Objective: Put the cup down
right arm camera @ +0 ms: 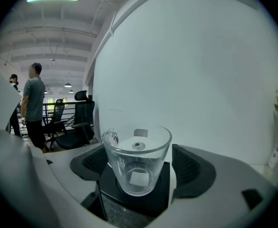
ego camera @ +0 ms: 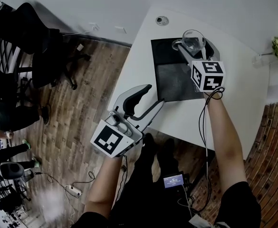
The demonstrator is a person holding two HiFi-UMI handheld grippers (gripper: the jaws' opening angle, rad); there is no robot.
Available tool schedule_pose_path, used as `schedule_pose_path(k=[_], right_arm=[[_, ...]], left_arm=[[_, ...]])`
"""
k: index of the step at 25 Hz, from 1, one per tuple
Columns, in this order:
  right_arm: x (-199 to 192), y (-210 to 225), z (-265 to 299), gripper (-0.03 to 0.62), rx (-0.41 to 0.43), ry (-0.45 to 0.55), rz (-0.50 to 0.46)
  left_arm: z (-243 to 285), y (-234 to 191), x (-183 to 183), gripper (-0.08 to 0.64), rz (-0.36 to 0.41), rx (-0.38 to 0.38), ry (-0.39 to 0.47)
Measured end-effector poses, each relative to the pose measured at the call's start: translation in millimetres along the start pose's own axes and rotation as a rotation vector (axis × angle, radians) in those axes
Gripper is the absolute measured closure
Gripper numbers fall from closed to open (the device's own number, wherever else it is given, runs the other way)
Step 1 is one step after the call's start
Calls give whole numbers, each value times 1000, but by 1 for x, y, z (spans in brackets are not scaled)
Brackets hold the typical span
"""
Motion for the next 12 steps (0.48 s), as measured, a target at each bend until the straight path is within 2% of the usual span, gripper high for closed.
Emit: schedule_pose_path(k=[8, 12], right_arm=[[-3, 0, -20, 181, -1, -5, 27], [-2, 1, -32, 182, -10, 6, 48]], left_arm=[[-1, 6, 9, 380, 23, -42, 14], [-4, 9, 15, 380, 30, -33, 5]])
Point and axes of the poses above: the fingertips, and each gripper's own axes: z forward along the fingers, y to its right, x out of its top, the point moved 10 cm from there along -z, backward along the fingers, and after that the axes turned 14 degrees about -y, right-handed, at the moved point
